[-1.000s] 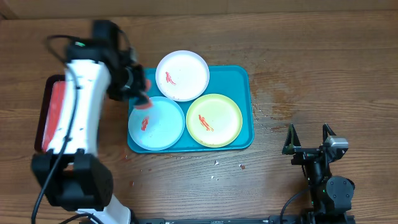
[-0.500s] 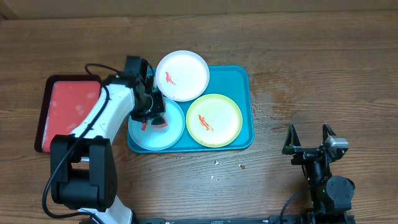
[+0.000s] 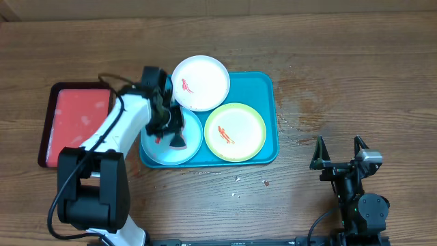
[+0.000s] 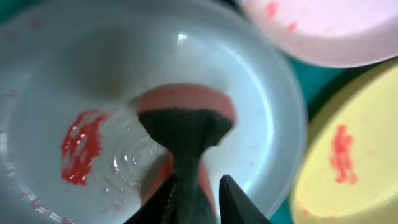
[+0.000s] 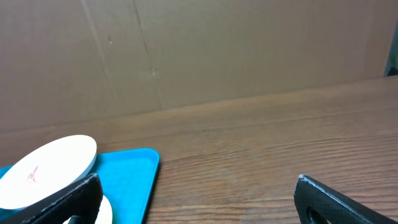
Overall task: Clean dirty plates on tray and stack at the side
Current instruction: 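Carry the sponge with the left gripper onto the light-blue plate, then reach the right gripper to the light-blue plate rim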
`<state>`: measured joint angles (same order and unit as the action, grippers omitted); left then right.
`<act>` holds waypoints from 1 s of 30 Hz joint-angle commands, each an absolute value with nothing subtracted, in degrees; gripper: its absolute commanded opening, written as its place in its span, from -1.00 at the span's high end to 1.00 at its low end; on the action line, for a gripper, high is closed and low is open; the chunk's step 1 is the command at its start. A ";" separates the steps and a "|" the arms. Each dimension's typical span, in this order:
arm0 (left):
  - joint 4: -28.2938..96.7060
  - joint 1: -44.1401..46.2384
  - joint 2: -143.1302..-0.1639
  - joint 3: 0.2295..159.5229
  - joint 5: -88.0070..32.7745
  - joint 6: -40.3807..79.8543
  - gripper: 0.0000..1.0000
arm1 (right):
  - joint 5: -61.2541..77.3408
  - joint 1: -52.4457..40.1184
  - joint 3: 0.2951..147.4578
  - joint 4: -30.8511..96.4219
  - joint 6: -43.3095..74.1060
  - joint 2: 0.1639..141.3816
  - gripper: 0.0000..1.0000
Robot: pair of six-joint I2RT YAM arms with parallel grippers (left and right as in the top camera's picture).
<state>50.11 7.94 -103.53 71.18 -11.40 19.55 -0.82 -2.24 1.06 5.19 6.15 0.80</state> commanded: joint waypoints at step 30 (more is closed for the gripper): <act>63.35 3.77 -95.04 94.72 -7.14 21.80 -0.84 | 19.88 -2.20 54.85 20.49 1.67 31.73 -1.00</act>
